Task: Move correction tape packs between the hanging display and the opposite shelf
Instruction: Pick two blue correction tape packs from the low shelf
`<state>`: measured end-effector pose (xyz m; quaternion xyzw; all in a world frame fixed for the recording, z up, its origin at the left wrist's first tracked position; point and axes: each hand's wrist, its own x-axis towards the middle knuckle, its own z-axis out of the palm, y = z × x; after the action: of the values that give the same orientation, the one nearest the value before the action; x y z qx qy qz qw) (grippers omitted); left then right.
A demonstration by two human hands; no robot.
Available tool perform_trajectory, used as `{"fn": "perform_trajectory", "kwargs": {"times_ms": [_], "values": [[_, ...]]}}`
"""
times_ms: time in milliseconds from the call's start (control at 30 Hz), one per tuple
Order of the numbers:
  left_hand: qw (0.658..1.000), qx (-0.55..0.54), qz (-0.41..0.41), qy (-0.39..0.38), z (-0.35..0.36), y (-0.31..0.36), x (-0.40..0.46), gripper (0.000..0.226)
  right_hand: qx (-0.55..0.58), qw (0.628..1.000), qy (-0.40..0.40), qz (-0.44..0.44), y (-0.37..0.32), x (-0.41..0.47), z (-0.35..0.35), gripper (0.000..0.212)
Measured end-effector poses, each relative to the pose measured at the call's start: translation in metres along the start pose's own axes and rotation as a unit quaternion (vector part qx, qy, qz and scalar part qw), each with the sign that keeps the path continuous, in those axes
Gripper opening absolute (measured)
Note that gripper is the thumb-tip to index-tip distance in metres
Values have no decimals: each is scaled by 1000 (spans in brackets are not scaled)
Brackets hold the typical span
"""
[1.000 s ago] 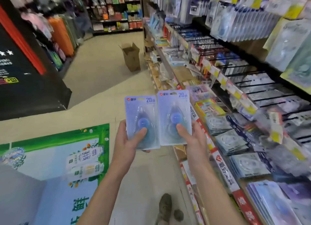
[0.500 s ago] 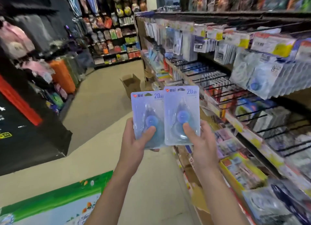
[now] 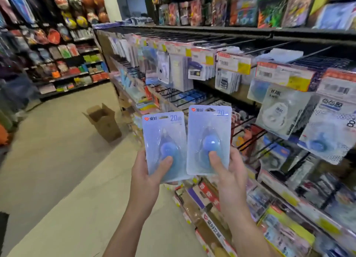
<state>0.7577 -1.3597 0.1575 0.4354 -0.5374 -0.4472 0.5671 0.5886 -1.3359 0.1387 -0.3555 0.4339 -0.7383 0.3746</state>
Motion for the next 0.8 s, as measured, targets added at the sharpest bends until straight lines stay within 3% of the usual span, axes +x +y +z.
{"fn": "perform_trajectory", "kwargs": {"times_ms": [400,600,800], "values": [[972,-53,-4,-228,-16,-38,194,41,-125,974,171,-75,27,87,73,27],[946,-100,-26,-308,25,-52,237,49,-162,940,277,-114,29,103,68,33],[928,-97,-33,-359,68,-67,261,39,-156,922,322,-146,27,116,62,32]]}}
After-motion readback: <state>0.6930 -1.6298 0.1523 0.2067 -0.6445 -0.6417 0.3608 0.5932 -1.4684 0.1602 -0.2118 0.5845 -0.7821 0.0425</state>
